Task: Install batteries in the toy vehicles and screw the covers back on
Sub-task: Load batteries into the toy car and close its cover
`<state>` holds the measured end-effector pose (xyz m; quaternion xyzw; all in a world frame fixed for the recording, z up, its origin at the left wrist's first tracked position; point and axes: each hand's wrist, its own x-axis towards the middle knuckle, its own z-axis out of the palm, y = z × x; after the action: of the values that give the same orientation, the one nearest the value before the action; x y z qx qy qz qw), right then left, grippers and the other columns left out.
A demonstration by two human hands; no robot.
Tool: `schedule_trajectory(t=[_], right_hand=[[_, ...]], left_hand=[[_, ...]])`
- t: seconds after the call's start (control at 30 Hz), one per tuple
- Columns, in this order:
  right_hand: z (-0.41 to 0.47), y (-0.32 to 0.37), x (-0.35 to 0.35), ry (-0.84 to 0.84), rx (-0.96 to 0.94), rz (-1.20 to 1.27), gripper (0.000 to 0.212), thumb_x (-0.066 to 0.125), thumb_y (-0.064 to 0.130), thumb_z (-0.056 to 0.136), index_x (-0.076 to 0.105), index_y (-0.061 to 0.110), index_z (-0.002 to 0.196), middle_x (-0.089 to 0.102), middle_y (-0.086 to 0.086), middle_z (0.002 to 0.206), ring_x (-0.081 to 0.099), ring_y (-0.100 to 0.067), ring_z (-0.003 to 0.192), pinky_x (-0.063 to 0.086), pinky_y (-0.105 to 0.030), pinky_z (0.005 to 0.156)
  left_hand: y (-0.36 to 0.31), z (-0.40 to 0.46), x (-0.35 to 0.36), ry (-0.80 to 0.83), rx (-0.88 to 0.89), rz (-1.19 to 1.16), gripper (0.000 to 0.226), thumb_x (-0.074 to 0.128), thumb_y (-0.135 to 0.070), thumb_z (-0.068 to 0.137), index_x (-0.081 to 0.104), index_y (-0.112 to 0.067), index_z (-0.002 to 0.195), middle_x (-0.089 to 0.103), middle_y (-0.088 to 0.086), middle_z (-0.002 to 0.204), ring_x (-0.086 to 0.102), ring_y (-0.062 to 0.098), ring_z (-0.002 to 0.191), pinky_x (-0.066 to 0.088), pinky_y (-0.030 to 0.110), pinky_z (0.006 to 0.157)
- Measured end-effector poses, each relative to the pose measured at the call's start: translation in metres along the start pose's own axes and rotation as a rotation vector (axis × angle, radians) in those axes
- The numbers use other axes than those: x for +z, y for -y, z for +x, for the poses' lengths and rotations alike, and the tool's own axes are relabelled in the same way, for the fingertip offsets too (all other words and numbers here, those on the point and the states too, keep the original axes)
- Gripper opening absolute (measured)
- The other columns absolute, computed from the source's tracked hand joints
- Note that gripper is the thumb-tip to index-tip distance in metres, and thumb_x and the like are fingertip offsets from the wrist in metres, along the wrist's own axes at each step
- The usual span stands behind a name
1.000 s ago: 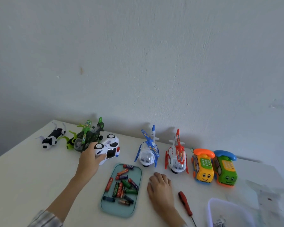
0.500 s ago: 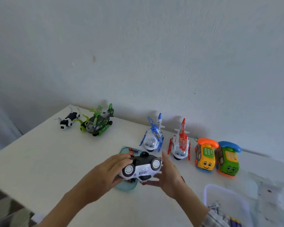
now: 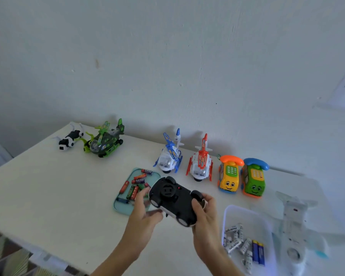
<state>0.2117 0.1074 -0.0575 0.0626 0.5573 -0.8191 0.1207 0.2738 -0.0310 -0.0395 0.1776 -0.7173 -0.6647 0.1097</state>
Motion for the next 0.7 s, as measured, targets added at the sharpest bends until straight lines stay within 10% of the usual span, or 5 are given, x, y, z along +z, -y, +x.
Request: schedule_trajectory(t=[0.13, 0.27, 0.43, 0.7], right_hand=[[-0.025, -0.019, -0.007, 0.024, -0.020, -0.099, 0.026, 0.064, 0.016, 0.075, 0.052, 0.015, 0.098, 0.057, -0.001, 0.112, 0.058, -0.024, 0.086, 0.048, -0.039, 0.071], [-0.044, -0.016, -0.016, 0.096, 0.069, -0.096, 0.023, 0.065, 0.020, 0.070, 0.053, 0.006, 0.084, 0.057, -0.009, 0.075, 0.052, -0.021, 0.073, 0.041, -0.031, 0.066], [-0.048, -0.017, -0.020, 0.005, 0.253, 0.053, 0.019, 0.056, 0.025, 0.092, 0.058, 0.007, 0.088, 0.064, -0.009, 0.089, 0.061, -0.025, 0.082, 0.042, -0.037, 0.068], [-0.026, -0.007, -0.019, -0.065, 0.312, -0.121, 0.028, 0.051, 0.030, 0.097, 0.056, 0.002, 0.095, 0.069, -0.015, 0.075, 0.068, -0.030, 0.070, 0.055, -0.041, 0.072]], left_hand=[[0.012, -0.006, 0.024, -0.024, -0.213, -0.277, 0.074, 0.067, -0.014, 0.085, 0.025, -0.038, 0.142, 0.054, -0.001, 0.130, 0.058, 0.018, 0.113, 0.048, 0.038, 0.096], [0.013, -0.005, 0.029, 0.007, -0.212, -0.106, 0.122, 0.072, -0.057, 0.047, 0.000, -0.049, 0.145, 0.025, -0.007, 0.149, 0.037, 0.014, 0.132, 0.033, 0.035, 0.108], [0.011, 0.008, 0.032, 0.184, -0.097, 0.319, 0.131, 0.084, -0.044, 0.062, -0.013, -0.032, 0.150, 0.002, -0.006, 0.158, 0.013, 0.012, 0.144, 0.017, 0.032, 0.114], [0.018, 0.037, 0.025, 0.199, -0.034, 0.699, 0.106, 0.084, -0.046, 0.052, 0.015, -0.022, 0.130, 0.051, 0.001, 0.123, 0.056, 0.022, 0.104, 0.049, 0.033, 0.085]])
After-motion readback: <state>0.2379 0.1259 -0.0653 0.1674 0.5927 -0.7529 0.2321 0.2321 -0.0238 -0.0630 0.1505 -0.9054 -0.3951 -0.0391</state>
